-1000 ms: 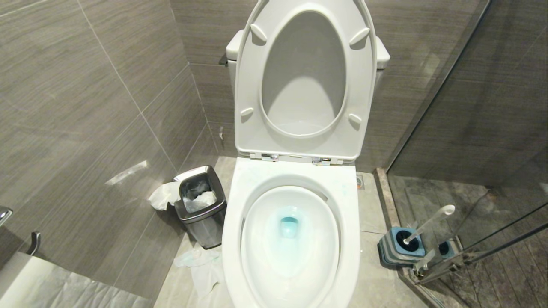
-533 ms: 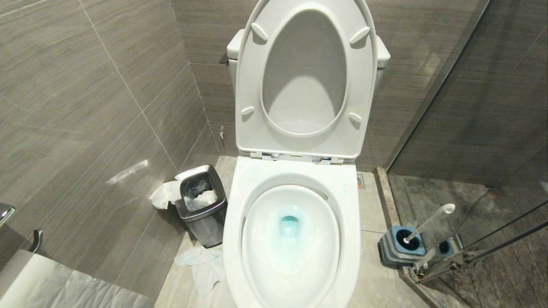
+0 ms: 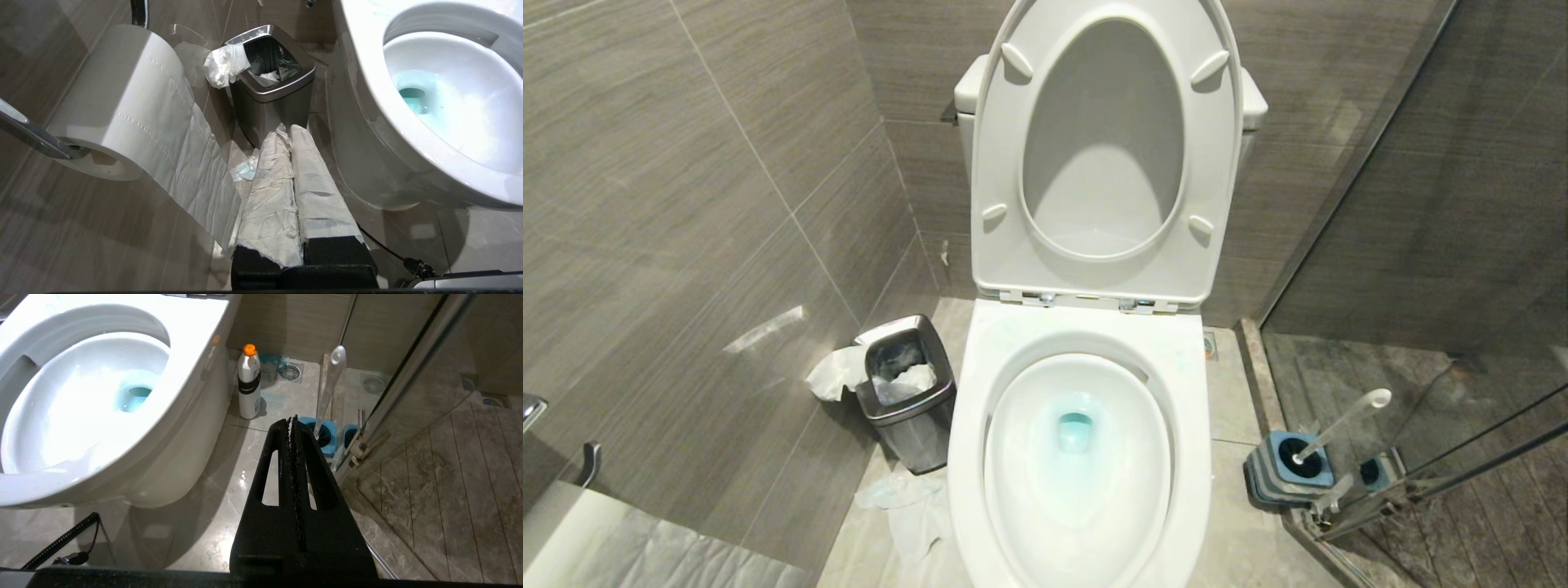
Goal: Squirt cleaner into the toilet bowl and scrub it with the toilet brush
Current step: Flush the toilet
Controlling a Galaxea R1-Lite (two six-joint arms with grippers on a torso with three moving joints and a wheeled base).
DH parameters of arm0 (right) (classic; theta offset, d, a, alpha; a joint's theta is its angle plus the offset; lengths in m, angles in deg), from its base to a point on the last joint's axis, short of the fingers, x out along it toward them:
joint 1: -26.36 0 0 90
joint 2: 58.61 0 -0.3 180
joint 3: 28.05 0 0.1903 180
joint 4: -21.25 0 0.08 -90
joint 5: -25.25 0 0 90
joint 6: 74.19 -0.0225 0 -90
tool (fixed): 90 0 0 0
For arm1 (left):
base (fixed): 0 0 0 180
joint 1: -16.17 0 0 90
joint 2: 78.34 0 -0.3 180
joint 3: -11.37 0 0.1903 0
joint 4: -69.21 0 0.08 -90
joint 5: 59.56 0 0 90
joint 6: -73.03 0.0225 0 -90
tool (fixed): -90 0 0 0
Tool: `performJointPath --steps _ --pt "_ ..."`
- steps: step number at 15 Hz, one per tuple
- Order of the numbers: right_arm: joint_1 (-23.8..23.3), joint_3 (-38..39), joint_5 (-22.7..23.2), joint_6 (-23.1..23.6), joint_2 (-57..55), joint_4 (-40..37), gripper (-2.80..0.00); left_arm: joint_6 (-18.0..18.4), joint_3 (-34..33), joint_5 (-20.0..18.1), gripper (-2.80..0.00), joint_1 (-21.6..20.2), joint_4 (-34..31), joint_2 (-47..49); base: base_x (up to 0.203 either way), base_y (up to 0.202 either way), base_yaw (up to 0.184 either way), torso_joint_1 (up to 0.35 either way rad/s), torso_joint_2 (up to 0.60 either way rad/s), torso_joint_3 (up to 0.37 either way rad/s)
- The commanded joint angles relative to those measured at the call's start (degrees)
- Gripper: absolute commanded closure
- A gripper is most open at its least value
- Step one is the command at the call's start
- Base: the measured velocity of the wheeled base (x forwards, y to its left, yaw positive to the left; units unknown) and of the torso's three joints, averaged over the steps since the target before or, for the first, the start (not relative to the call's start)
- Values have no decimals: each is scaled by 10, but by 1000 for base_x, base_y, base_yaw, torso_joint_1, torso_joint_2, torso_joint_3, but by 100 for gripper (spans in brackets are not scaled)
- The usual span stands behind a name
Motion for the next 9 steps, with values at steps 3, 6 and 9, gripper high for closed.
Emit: performJointPath --steps 3,6,9 --pt "0 0 0 0 -1 0 0 -1 0 0 0 0 -1 1 0 0 0 0 0 0" --pt "0 0 -1 0 -1 0 0 -2 0 1 0 0 -1 1 0 0 0 0 0 0" --pt "1 0 0 0 -1 0 0 -1 0 0 0 0 -1 1 0 0 0 0 0 0"
